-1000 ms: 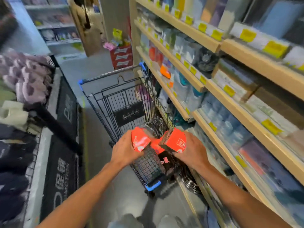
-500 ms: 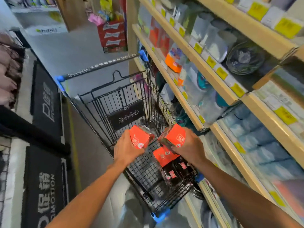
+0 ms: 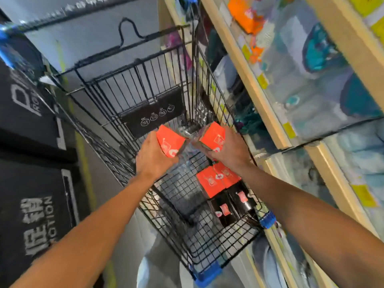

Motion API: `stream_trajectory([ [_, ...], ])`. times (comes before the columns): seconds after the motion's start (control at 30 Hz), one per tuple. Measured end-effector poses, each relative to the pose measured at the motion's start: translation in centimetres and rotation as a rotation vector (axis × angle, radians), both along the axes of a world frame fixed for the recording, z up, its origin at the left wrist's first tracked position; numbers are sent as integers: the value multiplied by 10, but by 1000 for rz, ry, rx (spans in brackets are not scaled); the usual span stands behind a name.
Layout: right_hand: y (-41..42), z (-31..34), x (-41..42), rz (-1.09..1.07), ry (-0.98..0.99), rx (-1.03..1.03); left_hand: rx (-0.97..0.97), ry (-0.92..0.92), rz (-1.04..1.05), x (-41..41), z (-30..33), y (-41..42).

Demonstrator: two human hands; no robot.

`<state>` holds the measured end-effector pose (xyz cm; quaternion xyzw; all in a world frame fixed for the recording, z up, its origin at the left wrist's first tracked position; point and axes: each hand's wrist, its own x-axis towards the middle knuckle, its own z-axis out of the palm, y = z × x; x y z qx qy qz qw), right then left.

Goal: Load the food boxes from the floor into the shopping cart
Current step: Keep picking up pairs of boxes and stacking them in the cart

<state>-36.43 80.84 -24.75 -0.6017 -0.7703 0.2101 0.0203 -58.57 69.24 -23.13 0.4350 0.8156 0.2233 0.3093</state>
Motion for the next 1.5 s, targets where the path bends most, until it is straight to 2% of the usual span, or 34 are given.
stream_trajectory([
  [0.2, 9, -73, -6, 31, -16, -23, -13, -24, 58, 10, -55, 3],
  [0.33, 12, -116, -3, -22, -82, -56, -15, -22, 52, 13, -83, 1],
  [0.5, 5, -147, 1, -221, -13, -160, -33, -69, 92, 23, -94, -2],
  [0.73, 4, -176, 6, -184, -103, -238, -17, -115, 98, 27, -102, 0],
  [0.97, 6, -170, 12, -189, -51, -284, -92, -130, 158, 25, -112, 7],
  [1.07, 0, -151, 19, -72, 30, -205, -140, -177, 261, 30, -123, 19],
  [1.17, -5, -130, 27, 49, 98, -209, -222, -264, 382, 39, -143, 35],
  [1.37, 0, -111, 39, 96, 152, -213, -316, -282, 504, 77, -175, 59],
  [1.5, 5, -113, 47, 113, 137, -193, -390, -371, 578, 106, -197, 68],
])
